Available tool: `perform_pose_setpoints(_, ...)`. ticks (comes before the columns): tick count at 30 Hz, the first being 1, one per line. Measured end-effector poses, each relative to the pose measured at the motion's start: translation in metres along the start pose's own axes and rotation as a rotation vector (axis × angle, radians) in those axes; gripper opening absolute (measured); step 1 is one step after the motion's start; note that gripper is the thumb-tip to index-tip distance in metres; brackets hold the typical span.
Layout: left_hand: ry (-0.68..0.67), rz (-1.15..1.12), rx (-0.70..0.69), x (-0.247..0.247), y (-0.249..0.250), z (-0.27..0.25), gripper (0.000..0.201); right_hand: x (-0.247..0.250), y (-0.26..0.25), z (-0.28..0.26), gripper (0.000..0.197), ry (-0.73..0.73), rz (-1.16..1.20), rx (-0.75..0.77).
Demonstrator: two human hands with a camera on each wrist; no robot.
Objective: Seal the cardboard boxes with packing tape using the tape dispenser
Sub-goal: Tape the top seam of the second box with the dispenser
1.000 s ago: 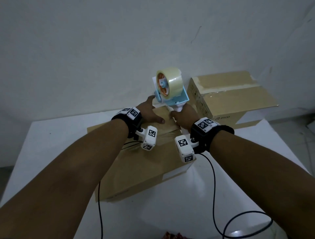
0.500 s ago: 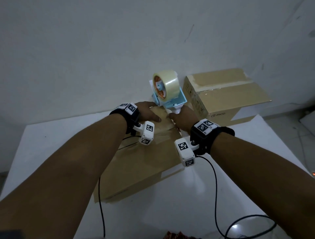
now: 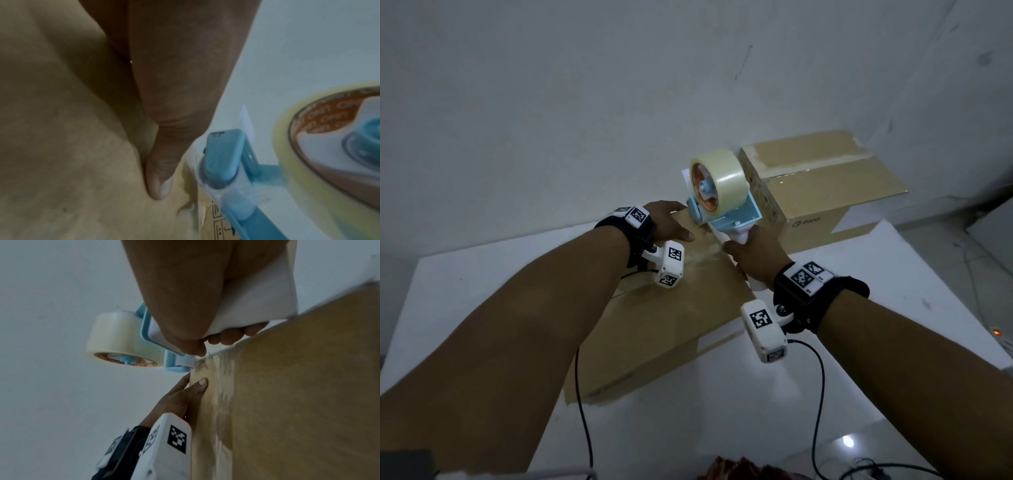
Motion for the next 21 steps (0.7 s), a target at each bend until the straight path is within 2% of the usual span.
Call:
perform_pose_setpoints(4,-0.019,-0.009,-0.023,0.0,0.0,-0.001,0.078,0.001,-0.003,-0.017,0.04,-0.011,-0.024,0.054)
perform_pose_setpoints(8,-0.01,0.008,-0.047,-0.002,0.004,-0.005,0.075,0.0,-0.004,-0.024,0.018,-0.021,-0.029,0.034)
perform_pose_setpoints(11,-0.001,-0.01,-0.056,-0.002,0.005,-0.006,0.072,0.003,0.001,-0.026,0.01,0.001,0.053,-0.032)
perform_pose_setpoints(14,-0.017,-0.03,-0.065,-0.004,0.005,-0.009,0.072,0.002,0.004,-0.028,0.013,-0.002,0.096,-0.07)
perform_pose_setpoints(18,-0.103,0.004,-0.183,-0.006,0.013,-0.023,0.101,-0.002,0.007,-0.03,0.019,-0.012,0.119,-0.09)
perform_pose_setpoints(21,-0.075,0.33,-0.155,-0.022,0.006,-0.035,0.127,-0.002,0.007,-0.028,0.02,-0.02,0.115,-0.097)
Point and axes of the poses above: each hand's wrist, its own z-axis towards the middle knuckle, its own x-axis out of the back of the hand, y = z × x, the point moved 8 cm from there along z, towards the middle knuckle, and after that the axes turned 6 degrees about x, right-handed, at the moved point
